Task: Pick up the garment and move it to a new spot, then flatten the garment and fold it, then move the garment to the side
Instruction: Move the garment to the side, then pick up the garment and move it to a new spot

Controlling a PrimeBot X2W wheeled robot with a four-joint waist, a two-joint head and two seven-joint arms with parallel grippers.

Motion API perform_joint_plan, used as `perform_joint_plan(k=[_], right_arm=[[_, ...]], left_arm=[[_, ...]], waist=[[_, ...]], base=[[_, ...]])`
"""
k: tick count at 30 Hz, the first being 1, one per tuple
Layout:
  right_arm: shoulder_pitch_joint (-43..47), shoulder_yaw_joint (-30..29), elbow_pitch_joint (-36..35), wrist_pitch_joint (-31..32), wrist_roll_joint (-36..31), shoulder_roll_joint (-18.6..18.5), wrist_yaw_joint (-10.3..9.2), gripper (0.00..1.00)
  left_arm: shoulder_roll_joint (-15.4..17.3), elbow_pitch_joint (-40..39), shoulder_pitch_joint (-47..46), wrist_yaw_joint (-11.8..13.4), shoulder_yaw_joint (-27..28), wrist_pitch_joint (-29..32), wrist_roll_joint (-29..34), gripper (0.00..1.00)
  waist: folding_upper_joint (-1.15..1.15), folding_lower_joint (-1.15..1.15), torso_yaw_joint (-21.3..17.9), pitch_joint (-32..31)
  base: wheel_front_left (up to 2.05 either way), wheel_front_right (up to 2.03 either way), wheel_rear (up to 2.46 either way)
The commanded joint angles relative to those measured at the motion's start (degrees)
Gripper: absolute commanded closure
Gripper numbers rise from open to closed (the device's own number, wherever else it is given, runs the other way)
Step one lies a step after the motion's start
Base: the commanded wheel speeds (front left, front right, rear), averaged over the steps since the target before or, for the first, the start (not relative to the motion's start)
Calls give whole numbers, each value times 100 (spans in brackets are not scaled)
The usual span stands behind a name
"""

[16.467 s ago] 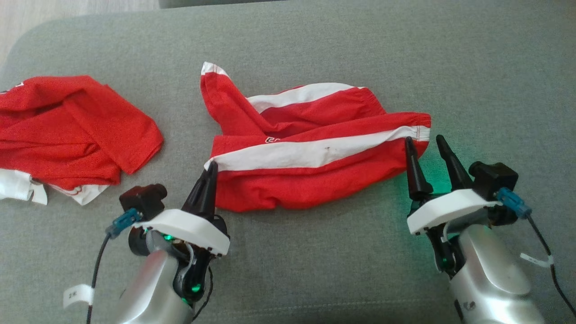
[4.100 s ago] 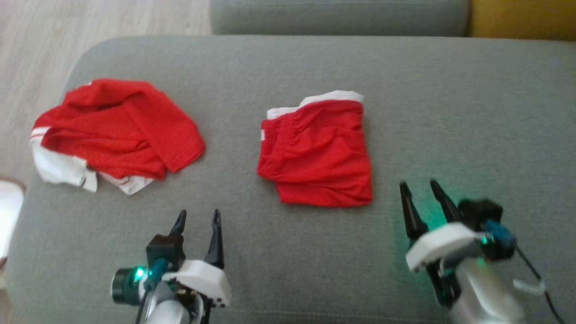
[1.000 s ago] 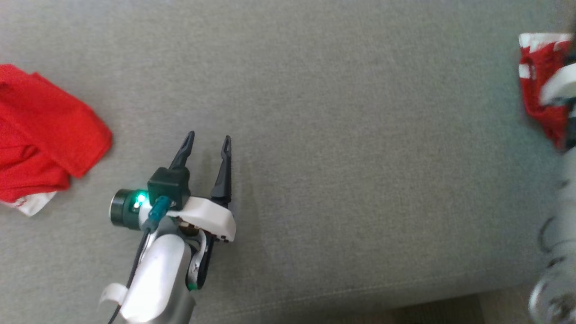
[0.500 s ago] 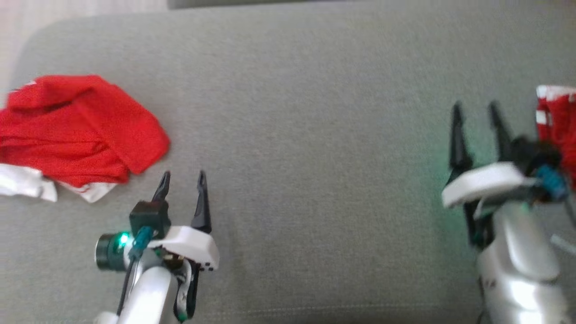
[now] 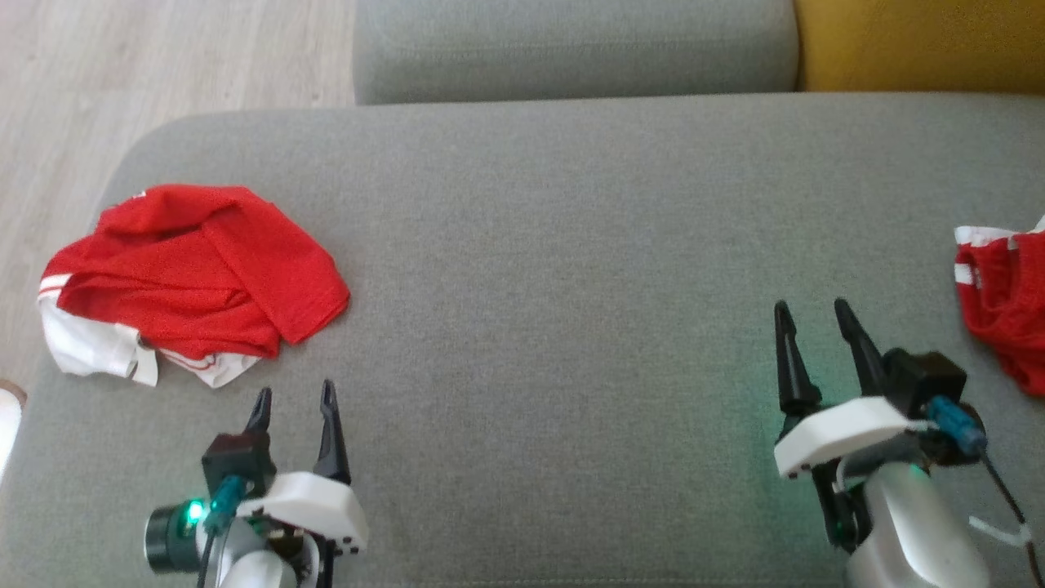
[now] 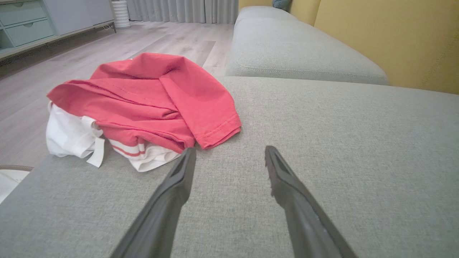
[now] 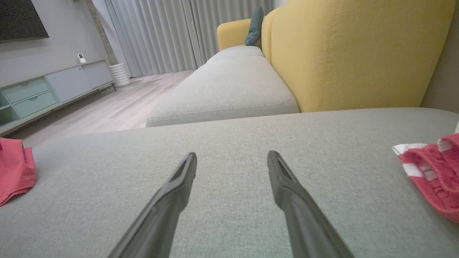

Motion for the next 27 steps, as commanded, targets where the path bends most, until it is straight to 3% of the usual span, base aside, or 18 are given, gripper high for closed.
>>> perform_joint_plan(k=[1, 8, 12, 27], right_arm=[[-80, 161, -198, -37, 30, 1, 37, 0], [12, 239, -240, -37, 31, 1, 37, 0], [37, 296, -325, -37, 42, 1, 37, 0], [56, 647, -395, -37, 140, 1, 37, 0]], left_arm=[[45, -218, -121, 11, 208, -31, 29, 0], [45, -302, -41, 5, 197, -31, 0, 0], [45, -333, -39, 17, 180, -31, -50, 0], [45, -319, -1, 82, 507, -31, -69, 0]], waist=[[0, 1, -8, -61], [0, 1, 144, -96], [0, 1, 444, -67], [0, 1, 2389, 198]], base=[[0, 0, 0], [0, 0, 0], [0, 0, 0], [0, 0, 0]])
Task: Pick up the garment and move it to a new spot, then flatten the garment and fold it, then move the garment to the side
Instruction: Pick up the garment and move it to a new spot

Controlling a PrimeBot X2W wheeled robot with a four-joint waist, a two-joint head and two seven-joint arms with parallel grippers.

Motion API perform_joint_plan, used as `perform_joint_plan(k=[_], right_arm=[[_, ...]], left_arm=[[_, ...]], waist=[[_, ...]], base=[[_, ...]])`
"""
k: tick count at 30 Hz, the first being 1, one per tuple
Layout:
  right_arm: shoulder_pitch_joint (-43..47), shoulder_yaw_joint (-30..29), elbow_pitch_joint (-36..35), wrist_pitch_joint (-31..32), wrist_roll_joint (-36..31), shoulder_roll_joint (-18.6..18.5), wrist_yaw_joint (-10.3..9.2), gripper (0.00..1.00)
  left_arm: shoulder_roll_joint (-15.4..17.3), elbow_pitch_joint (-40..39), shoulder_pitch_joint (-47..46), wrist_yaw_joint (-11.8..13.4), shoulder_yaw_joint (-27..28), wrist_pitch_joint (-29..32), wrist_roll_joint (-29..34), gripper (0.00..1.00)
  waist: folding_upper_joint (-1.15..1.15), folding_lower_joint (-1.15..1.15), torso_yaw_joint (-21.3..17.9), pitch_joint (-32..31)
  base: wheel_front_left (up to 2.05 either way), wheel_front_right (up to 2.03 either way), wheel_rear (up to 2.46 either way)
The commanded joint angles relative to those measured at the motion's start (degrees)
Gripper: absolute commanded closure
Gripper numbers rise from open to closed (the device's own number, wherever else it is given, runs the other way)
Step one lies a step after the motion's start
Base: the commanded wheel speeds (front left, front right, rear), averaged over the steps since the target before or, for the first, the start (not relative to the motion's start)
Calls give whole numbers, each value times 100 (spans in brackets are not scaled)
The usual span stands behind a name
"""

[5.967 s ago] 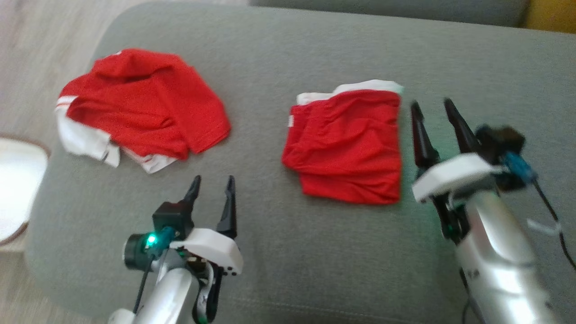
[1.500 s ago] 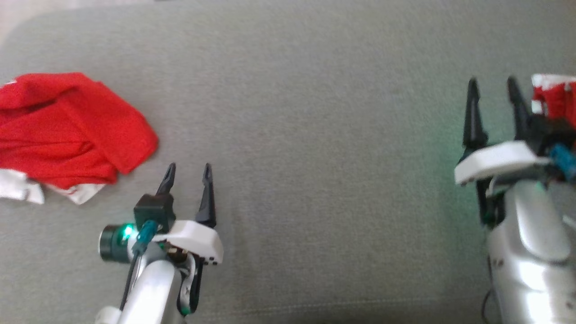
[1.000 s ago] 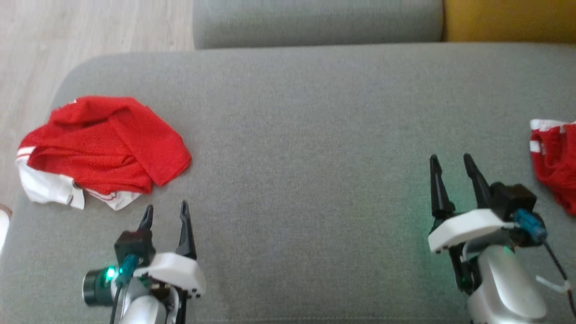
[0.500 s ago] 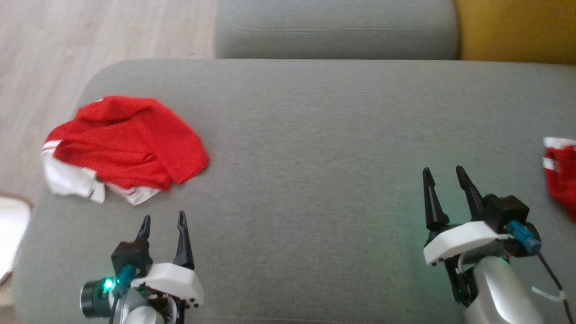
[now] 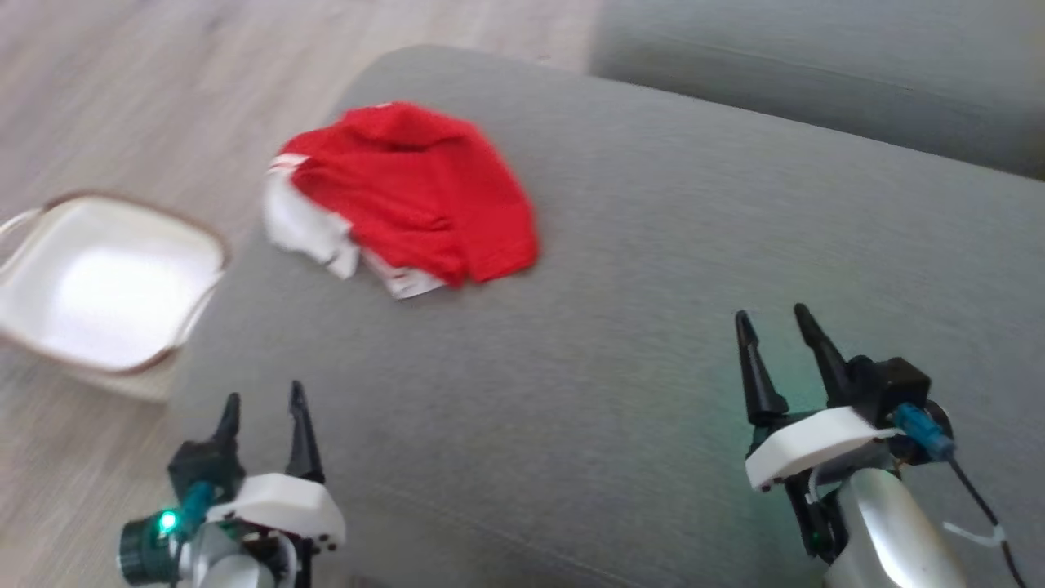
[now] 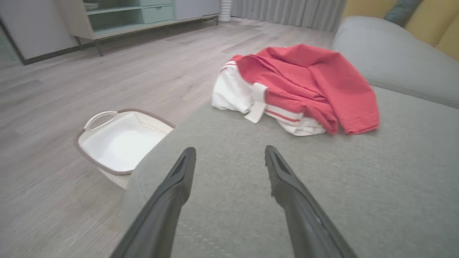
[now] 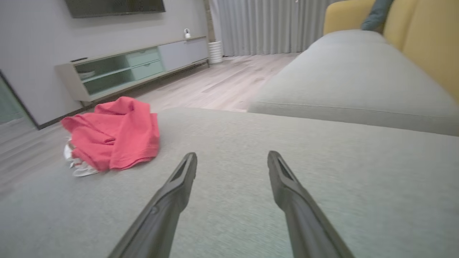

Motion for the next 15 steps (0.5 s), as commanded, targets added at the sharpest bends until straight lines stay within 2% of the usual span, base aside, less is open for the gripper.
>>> perform_joint_plan(k=[1, 3, 7, 13, 15], right_arm=[[-126, 187, -156, -37, 33, 0, 37, 0], [-172, 288, -137, -37, 72, 0, 37, 0], [-252, 421, -103, -37, 67, 0, 37, 0], [-428, 677, -130, -37, -37, 0, 37, 0], [-500, 745, -150, -37, -116, 0, 37, 0]], left_arm=[[42, -185, -135, 24, 267, -32, -52, 0], [42, -188, -115, 0, 386, -32, -95, 0], [42, -141, -122, -5, 549, -32, -133, 0], [42, 33, -443, -106, 839, -32, -153, 0], [42, 108, -668, -230, 967, -32, -142, 0]], waist=[[0, 0, 569, 131], [0, 0, 805, 200], [0, 0, 919, 303], [0, 0, 693, 608], [0, 0, 558, 765]], base=[[0, 0, 0], [0, 0, 0], [0, 0, 0], [0, 0, 0], [0, 0, 0]])
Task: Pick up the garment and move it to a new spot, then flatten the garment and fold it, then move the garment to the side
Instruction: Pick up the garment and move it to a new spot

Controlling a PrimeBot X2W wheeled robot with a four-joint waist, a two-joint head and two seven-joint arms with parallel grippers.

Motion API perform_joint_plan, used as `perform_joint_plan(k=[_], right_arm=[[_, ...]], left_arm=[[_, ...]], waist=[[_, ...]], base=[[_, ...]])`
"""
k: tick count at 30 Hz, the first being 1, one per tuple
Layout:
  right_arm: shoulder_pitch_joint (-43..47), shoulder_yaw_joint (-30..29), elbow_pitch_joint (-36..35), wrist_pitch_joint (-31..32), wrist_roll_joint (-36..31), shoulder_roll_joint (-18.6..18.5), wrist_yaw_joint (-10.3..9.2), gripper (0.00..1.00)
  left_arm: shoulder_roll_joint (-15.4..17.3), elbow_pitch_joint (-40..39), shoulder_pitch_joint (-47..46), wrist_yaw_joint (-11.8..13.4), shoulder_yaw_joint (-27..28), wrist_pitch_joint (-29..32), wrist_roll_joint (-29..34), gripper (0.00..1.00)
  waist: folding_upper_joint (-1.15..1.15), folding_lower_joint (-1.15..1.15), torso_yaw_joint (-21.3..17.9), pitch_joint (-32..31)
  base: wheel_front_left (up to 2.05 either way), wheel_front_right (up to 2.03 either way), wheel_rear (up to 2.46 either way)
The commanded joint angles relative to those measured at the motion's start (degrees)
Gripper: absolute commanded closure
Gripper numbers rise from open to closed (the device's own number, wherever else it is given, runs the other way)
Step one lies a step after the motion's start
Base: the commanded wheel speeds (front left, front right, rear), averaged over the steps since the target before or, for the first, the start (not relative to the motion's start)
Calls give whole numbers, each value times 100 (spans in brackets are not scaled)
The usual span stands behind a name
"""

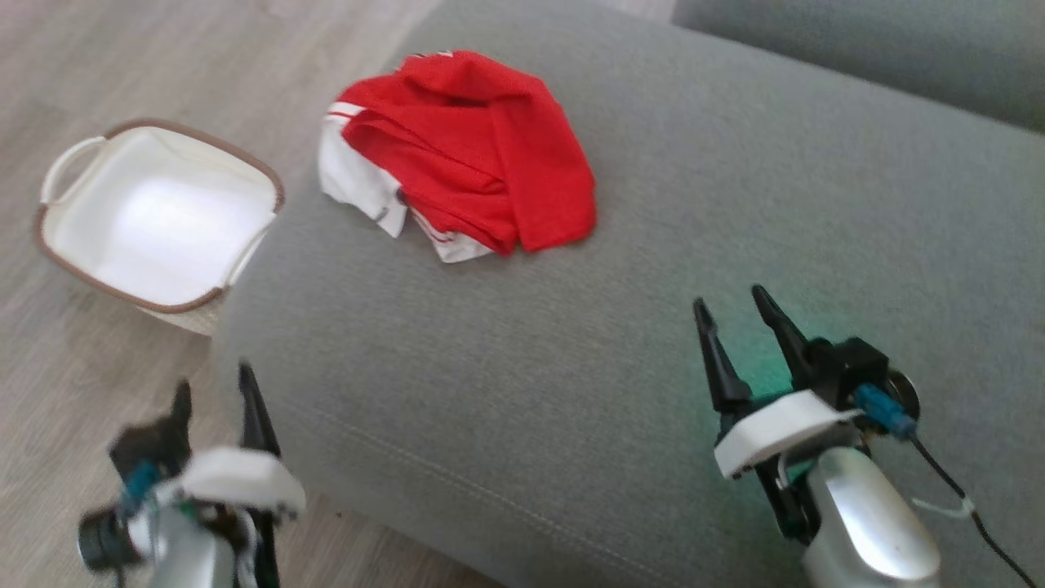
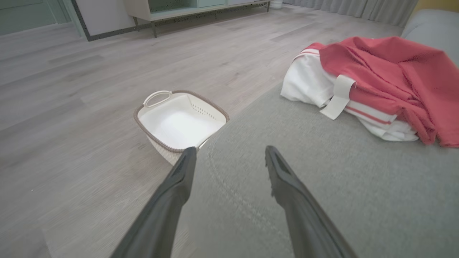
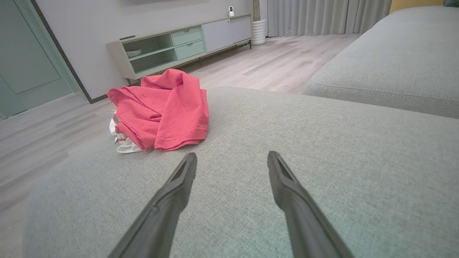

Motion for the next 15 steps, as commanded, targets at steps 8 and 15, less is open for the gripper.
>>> perform_joint_plan(k=[8, 15], right_arm=[[-624, 198, -484, -37, -508, 4, 37, 0], [-890, 278, -838, -37, -704, 3, 37, 0]], left_arm=[[171, 389, -1793, -593, 680, -33, 178, 0], [520, 1023, -2889, -871, 931, -33, 375, 0]], waist=[[0, 0, -751, 1001], [0, 0, -1203, 1593]], base=[[0, 0, 0], [0, 0, 0]])
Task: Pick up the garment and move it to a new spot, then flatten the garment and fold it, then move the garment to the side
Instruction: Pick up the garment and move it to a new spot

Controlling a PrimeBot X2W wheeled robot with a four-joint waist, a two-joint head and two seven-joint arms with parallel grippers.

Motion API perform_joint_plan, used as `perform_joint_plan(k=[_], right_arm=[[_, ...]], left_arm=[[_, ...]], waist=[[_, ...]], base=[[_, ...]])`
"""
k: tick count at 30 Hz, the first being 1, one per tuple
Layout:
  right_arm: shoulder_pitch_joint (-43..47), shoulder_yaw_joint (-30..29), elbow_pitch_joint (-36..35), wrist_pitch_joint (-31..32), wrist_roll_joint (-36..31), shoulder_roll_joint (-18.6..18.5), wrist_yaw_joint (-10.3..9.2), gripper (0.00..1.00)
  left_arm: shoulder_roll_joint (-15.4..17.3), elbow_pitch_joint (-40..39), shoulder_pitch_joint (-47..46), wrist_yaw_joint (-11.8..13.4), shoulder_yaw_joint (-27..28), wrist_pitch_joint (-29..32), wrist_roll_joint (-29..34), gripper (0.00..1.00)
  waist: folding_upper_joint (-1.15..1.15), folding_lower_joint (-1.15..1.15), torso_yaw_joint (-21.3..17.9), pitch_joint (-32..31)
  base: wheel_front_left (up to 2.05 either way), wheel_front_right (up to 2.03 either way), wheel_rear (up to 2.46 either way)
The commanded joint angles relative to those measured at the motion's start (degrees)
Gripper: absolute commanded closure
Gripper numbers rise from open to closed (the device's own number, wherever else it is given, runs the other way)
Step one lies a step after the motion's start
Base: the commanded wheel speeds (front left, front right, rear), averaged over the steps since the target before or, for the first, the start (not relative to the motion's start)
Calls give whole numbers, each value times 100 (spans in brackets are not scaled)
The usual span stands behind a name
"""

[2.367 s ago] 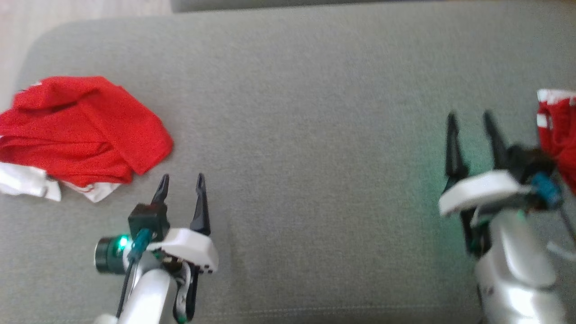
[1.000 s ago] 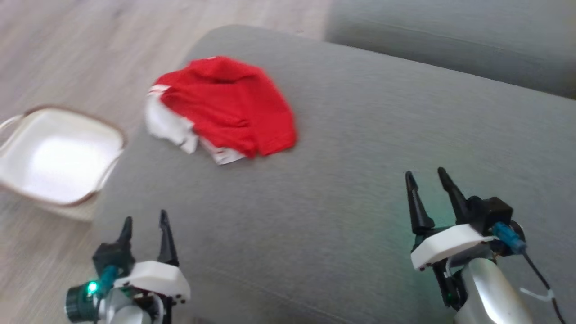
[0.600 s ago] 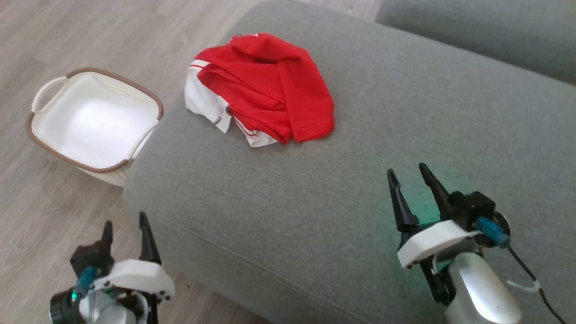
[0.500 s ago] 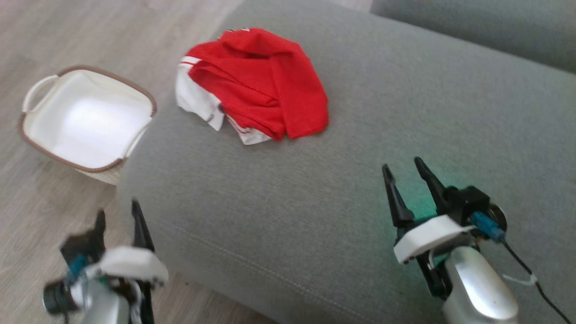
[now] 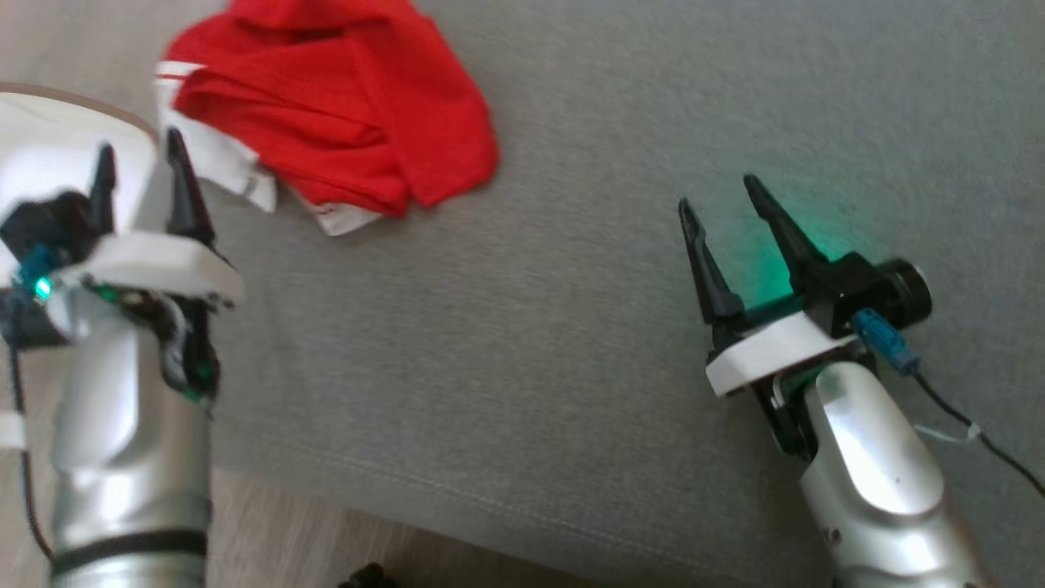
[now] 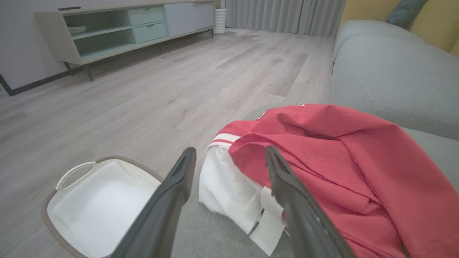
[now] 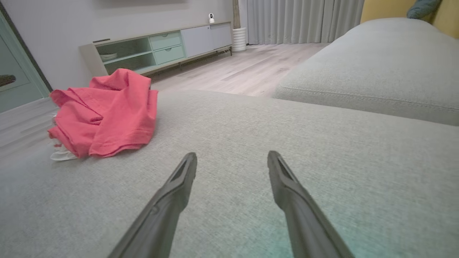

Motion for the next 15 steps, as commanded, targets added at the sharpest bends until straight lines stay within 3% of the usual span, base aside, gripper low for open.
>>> perform_joint_plan(k=[1, 9, 15], right_arm=[[-162, 143, -262, -37, -56, 45, 37, 0], [-303, 120, -412, -37, -87, 39, 37, 0], [-370, 117, -569, -37, -84, 40, 37, 0]], left_arm=[[365, 53, -286, -20, 237, -31, 84, 0], [820, 953, -954, 277, 380, -31, 330, 0], [1074, 1314, -1306, 349, 450, -31, 361, 0]], waist=[[0, -1, -362, 383], [0, -1, -676, 750], [0, -1, -830, 939]], base=[[0, 0, 0], [0, 0, 0], [0, 0, 0]])
